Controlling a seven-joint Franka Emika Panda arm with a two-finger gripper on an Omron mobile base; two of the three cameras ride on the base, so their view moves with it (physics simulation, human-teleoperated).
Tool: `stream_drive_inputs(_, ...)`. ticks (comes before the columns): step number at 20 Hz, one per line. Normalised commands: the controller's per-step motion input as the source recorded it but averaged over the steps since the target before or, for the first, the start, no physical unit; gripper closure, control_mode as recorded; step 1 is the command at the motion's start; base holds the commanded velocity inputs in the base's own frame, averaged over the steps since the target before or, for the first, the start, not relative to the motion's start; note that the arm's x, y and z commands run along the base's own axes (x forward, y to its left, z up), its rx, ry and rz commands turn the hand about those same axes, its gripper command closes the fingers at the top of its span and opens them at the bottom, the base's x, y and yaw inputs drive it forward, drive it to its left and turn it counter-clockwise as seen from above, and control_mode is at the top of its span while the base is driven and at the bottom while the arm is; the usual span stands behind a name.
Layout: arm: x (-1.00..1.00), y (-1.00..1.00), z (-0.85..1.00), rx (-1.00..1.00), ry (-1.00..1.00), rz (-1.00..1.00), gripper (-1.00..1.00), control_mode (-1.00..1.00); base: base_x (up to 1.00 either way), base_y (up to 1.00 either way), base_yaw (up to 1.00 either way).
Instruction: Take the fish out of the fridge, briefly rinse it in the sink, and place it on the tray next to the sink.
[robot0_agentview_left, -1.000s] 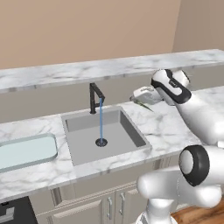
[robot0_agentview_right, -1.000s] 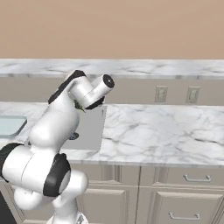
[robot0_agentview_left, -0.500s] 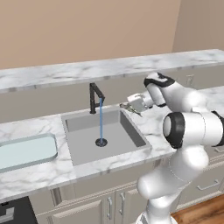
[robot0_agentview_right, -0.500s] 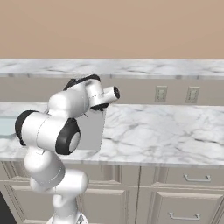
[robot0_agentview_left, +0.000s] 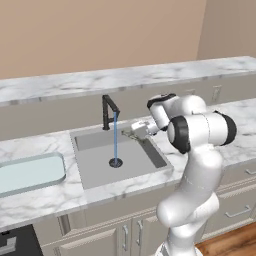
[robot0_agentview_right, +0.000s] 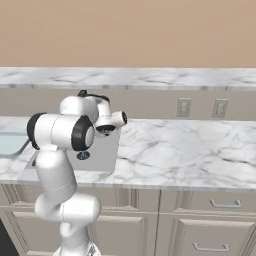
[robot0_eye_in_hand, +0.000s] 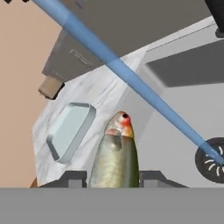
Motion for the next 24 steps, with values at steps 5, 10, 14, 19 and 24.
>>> stream_drive_inputs(5, 0.47, 0.64, -0.39, 0.00, -0.01, 0.02, 1.00, -1.00, 0.00, 0.00, 0.00)
stream_drive_inputs(10, 0.60, 0.31, -0.12, 0.00, -0.12, -0.01, 1.00, -1.00, 0.00, 0.00, 0.00)
stream_drive_inputs(14, 0.69, 0.13, -0.08, 0.00, -0.15, -0.08, 1.00, -1.00, 0.00, 0.00, 0.00)
stream_drive_inputs(19, 0.67, 0.02, -0.01, 0.00, -0.18, -0.10, 1.00, -1.00, 0.00, 0.00, 0.00)
stream_drive_inputs(24, 0.46, 0.00, 0.00, 0.00, -0.12, -0.07, 1.00, -1.00, 0.00, 0.00, 0.00)
